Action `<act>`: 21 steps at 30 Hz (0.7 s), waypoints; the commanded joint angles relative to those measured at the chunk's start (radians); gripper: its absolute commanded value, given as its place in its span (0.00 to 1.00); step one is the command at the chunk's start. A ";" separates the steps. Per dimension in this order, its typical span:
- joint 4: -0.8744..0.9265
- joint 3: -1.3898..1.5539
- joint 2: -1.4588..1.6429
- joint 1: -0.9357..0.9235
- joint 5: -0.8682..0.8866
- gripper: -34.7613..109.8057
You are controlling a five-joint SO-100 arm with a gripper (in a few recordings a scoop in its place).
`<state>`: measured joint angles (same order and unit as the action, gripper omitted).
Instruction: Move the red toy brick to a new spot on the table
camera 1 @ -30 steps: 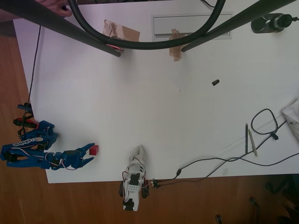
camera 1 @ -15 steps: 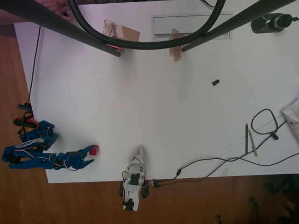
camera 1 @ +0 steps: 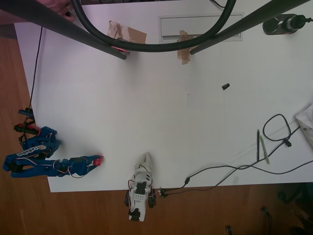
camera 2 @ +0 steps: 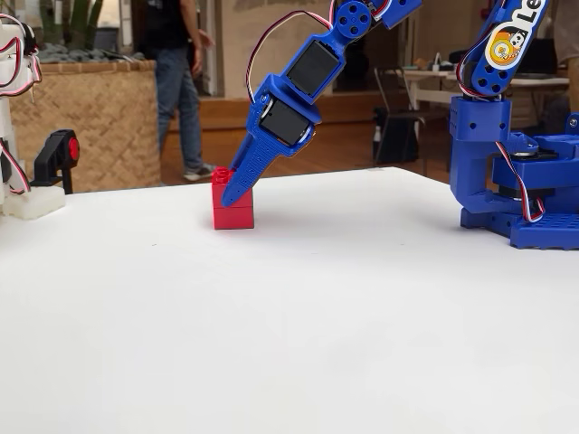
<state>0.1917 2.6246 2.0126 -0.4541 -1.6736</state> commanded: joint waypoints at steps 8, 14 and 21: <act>0.146 -0.041 0.198 0.078 0.080 0.31; 0.232 -0.048 0.324 0.201 0.152 0.31; 0.316 -0.127 0.328 0.314 0.242 0.30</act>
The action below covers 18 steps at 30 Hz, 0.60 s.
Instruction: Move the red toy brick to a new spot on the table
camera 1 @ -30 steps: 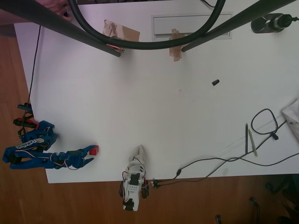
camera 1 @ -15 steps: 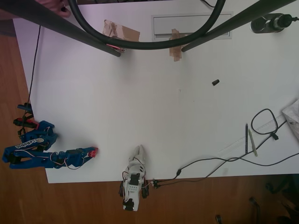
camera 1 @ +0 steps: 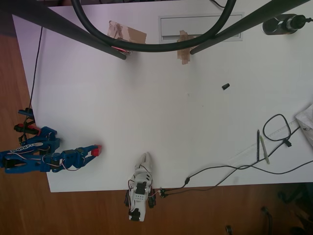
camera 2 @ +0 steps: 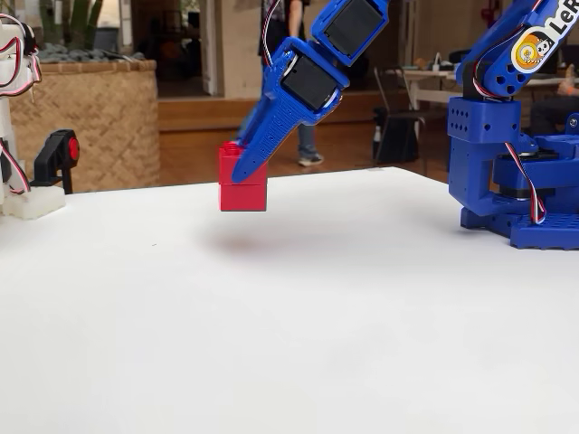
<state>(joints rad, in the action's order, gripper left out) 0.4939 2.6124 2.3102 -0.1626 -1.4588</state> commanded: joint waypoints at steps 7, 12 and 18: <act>0.021 -0.239 -0.114 0.095 0.060 0.29; 0.014 -0.345 -0.249 0.150 0.100 0.28; -0.003 -0.540 -0.479 0.186 0.179 0.27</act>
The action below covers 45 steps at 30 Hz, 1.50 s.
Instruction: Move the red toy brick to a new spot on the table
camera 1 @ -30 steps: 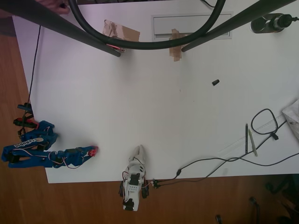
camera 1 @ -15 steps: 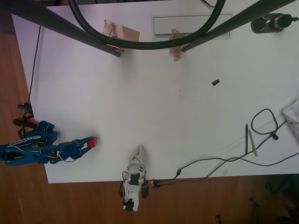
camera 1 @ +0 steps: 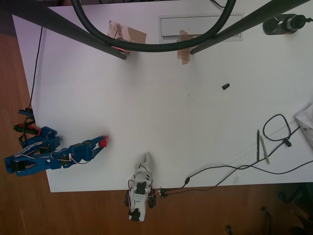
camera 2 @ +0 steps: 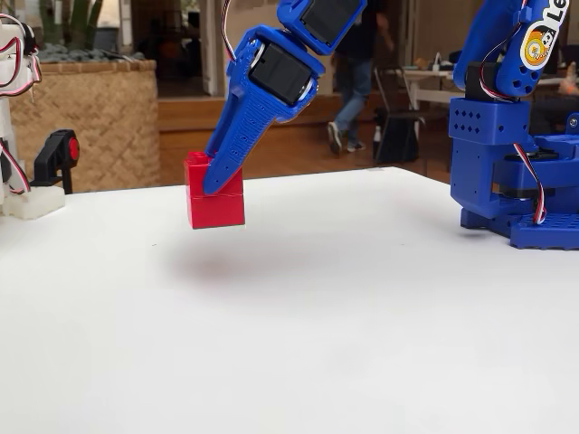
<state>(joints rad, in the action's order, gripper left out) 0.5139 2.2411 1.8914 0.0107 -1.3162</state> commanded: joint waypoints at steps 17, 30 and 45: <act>-0.014 -0.733 -0.557 0.107 0.199 0.25; -0.060 -0.916 -0.755 0.060 0.135 0.25; -0.031 -0.905 -0.741 0.071 0.235 0.39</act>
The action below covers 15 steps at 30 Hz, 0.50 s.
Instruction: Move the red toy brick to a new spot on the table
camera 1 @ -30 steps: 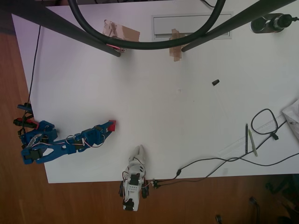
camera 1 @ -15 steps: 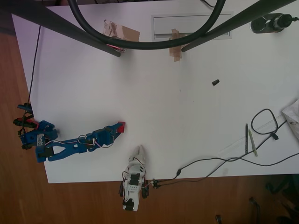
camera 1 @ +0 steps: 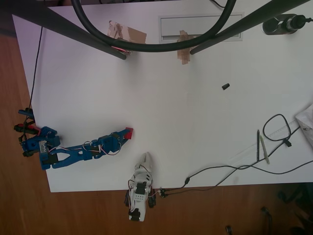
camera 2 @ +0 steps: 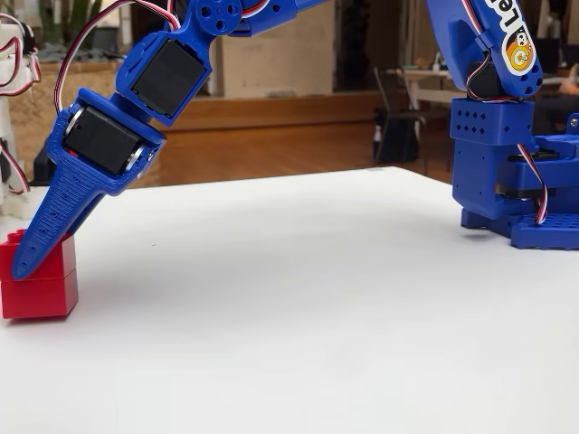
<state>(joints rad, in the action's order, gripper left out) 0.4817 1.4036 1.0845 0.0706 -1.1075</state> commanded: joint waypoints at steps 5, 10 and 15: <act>0.018 -0.058 0.109 0.009 0.025 0.45; 0.037 -0.058 0.170 -0.002 0.032 0.46; 0.086 -0.049 0.319 -0.032 0.097 0.46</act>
<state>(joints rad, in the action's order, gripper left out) 0.5446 1.4036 1.2011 0.0660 -1.0400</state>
